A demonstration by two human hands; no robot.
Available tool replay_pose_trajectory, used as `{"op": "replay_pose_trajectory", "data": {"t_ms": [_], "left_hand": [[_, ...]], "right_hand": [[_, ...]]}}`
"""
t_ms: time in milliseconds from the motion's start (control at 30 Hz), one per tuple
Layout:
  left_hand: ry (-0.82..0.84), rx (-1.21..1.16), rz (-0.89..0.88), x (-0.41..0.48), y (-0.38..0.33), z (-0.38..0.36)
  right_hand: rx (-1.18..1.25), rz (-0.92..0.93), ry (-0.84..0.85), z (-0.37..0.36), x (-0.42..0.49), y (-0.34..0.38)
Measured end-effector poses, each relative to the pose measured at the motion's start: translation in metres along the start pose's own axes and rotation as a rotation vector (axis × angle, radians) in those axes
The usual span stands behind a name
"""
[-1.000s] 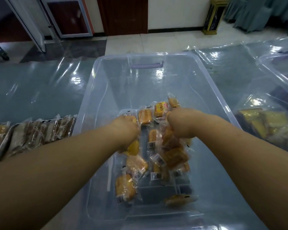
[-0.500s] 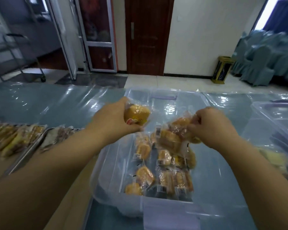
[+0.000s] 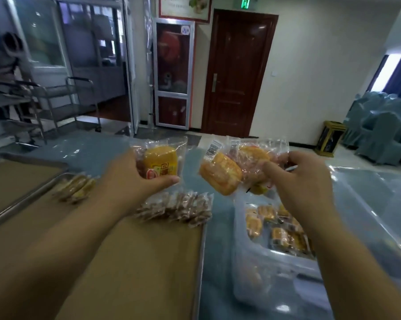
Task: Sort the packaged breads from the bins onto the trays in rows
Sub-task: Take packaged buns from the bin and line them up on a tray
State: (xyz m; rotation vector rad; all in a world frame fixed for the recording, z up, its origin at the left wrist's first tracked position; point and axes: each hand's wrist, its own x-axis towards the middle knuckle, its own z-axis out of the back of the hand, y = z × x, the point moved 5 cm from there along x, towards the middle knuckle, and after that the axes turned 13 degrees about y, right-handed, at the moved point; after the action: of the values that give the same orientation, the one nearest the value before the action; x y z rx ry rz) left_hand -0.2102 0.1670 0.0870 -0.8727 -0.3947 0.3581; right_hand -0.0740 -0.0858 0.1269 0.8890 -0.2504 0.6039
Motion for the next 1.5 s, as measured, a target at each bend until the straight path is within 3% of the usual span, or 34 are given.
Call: {"op": "replay_pose_trajectory", "data": {"t_ms": [267,633,800,933,1167,1500], "left_hand": [[0.025,-0.021,0.214,-0.078,0.152,0.109],[-0.009,-0.097,0.431,-0.104,0.312,0.174],[-0.023,-0.069,0.534,-0.082,0.379,0.215],[0.016,-0.183,0.574,-0.062,0.423,0.238],[-0.02,-0.355,0.545,-0.03,0.474,0.286],[0.164,-0.252,0.462,0.056,0.556,0.364]], "right_hand": [[0.054,-0.029,0.2,-0.164,-0.054,0.091],[0.093,-0.045,0.487,-0.369,-0.081,0.14],[0.135,-0.068,0.424,-0.44,-0.071,0.154],[0.144,-0.097,0.417,-0.491,-0.058,0.169],[0.066,-0.057,0.448,-0.55,-0.03,0.212],[0.005,-0.157,0.382,-0.643,0.006,0.289]]}}
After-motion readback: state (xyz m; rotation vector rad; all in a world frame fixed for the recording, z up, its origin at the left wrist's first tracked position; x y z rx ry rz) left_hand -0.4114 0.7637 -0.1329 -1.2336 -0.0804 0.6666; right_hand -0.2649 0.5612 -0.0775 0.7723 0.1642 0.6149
